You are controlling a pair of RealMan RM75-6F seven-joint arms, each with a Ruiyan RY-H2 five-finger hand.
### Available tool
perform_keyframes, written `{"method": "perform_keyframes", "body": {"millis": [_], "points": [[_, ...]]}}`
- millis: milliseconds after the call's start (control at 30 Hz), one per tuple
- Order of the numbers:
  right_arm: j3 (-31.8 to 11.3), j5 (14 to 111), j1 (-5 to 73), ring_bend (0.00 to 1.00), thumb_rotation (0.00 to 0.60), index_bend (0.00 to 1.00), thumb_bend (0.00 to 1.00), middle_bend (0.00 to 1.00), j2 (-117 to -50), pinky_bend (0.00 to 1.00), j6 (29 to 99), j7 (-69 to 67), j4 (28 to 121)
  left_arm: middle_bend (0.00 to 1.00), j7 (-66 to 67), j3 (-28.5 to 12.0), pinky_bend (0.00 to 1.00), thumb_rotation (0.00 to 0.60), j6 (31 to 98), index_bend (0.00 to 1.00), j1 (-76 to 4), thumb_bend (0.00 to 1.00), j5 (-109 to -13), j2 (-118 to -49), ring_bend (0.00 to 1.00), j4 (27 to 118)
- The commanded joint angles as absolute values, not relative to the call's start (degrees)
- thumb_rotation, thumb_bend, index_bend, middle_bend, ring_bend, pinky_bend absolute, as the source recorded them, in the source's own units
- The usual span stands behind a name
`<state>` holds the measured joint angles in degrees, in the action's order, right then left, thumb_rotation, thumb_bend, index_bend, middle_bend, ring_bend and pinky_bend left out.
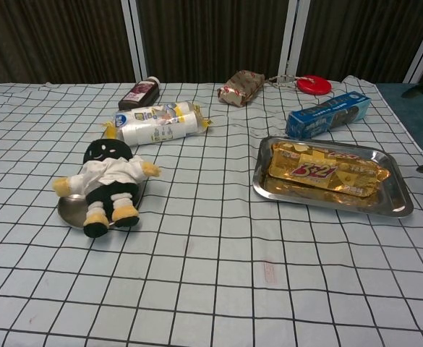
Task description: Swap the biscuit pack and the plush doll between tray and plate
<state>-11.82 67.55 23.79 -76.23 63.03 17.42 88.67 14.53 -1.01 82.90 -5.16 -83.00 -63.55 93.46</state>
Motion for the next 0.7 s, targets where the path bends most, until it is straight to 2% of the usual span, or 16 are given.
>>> {"method": "perform_keyframes", "body": {"millis": [33, 333, 433, 600, 700], "points": [[-14.43, 61.47, 28.58, 0.14, 0.600, 0.27, 0.12, 0.17, -79.71, 0.01, 57.32, 20.35, 85.35, 0.10, 14.53, -1.11, 0.16, 0.600, 82.98, 0.13, -5.11, 0.44, -82.84, -63.47, 0.06, 93.51], [-14.52, 56.87, 33.64, 0.18, 0.600, 0.34, 0.13, 0.21, -85.52, 0.02, 52.63, 21.49, 77.72, 0.10, 13.57, -1.50, 0.16, 0.600, 83.50, 0.13, -4.86, 0.44, -82.53, -63.05, 0.06, 93.72], [-14.59, 56.05, 34.81, 0.22, 0.600, 0.38, 0.13, 0.24, -87.30, 0.07, 52.03, 21.44, 75.32, 0.10, 13.32, -1.54, 0.16, 0.600, 83.45, 0.13, -4.86, 0.44, -82.49, -62.95, 0.06, 93.79], [-14.61, 56.23, 36.67, 0.30, 0.600, 0.43, 0.13, 0.30, -89.99, 0.22, 50.99, 20.31, 71.93, 0.10, 13.07, -1.58, 0.16, 0.600, 83.47, 0.13, -4.85, 0.44, -82.53, -62.83, 0.06, 93.83], [-14.60, 56.91, 37.59, 0.33, 0.600, 0.45, 0.13, 0.32, -91.48, 0.28, 50.74, 19.38, 69.90, 0.10, 12.92, -1.60, 0.16, 0.600, 83.49, 0.13, -4.82, 0.44, -82.54, -62.76, 0.06, 93.83]]}}
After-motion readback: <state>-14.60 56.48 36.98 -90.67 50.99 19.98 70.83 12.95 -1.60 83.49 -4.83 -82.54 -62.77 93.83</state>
